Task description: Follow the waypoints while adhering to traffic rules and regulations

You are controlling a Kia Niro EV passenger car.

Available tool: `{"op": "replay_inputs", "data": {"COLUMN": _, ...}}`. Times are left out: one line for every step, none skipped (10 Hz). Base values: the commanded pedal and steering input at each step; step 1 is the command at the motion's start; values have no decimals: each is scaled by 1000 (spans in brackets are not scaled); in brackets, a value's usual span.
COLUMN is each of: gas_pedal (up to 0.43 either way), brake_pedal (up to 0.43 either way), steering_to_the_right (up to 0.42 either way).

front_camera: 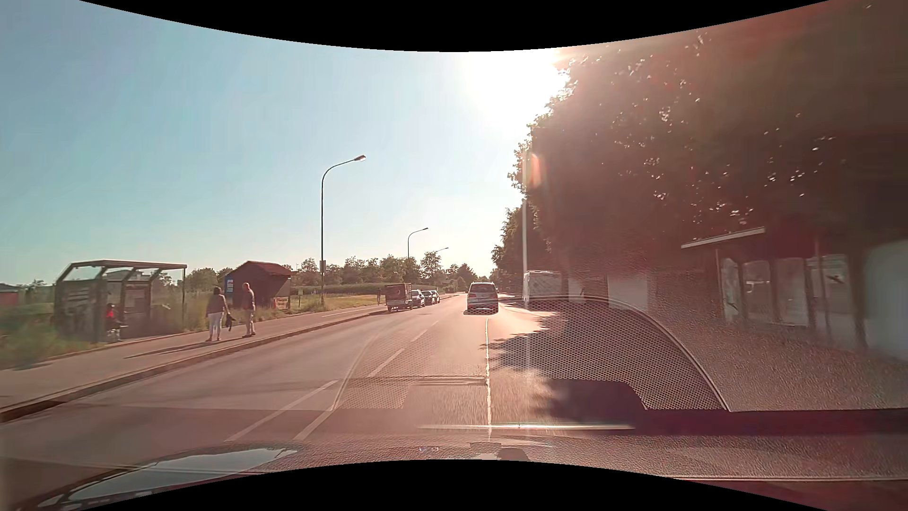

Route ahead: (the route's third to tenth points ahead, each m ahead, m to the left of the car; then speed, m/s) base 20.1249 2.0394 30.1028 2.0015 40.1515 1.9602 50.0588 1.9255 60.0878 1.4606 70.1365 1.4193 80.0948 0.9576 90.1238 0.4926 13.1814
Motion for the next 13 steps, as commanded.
{"op": "replay_inputs", "data": {"gas_pedal": 87, "brake_pedal": 6, "steering_to_the_right": 1}}
{"op": "replay_inputs", "data": {"gas_pedal": 87, "brake_pedal": 6, "steering_to_the_right": 2}}
{"op": "replay_inputs", "data": {"gas_pedal": 87, "brake_pedal": 6, "steering_to_the_right": 3}}
{"op": "replay_inputs", "data": {"gas_pedal": 87, "brake_pedal": 6, "steering_to_the_right": 3}}
{"op": "replay_inputs", "data": {"gas_pedal": 87, "brake_pedal": 6, "steering_to_the_right": 4}}
{"op": "replay_inputs", "data": {"gas_pedal": 87, "brake_pedal": 6, "steering_to_the_right": 4}}
{"op": "replay_inputs", "data": {"gas_pedal": 87, "brake_pedal": 6, "steering_to_the_right": 4}}
{"op": "replay_inputs", "data": {"gas_pedal": 87, "brake_pedal": 6, "steering_to_the_right": 4}}
{"op": "replay_inputs", "data": {"gas_pedal": 87, "brake_pedal": 6, "steering_to_the_right": 3}}
{"op": "replay_inputs", "data": {"gas_pedal": 87, "brake_pedal": 6, "steering_to_the_right": 3}}
{"op": "replay_inputs", "data": {"gas_pedal": 87, "brake_pedal": 6, "steering_to_the_right": 2}}
{"op": "replay_inputs", "data": {"gas_pedal": 87, "brake_pedal": 6, "steering_to_the_right": 3}}
{"op": "replay_inputs", "data": {"gas_pedal": 87, "brake_pedal": 6, "steering_to_the_right": 4}}
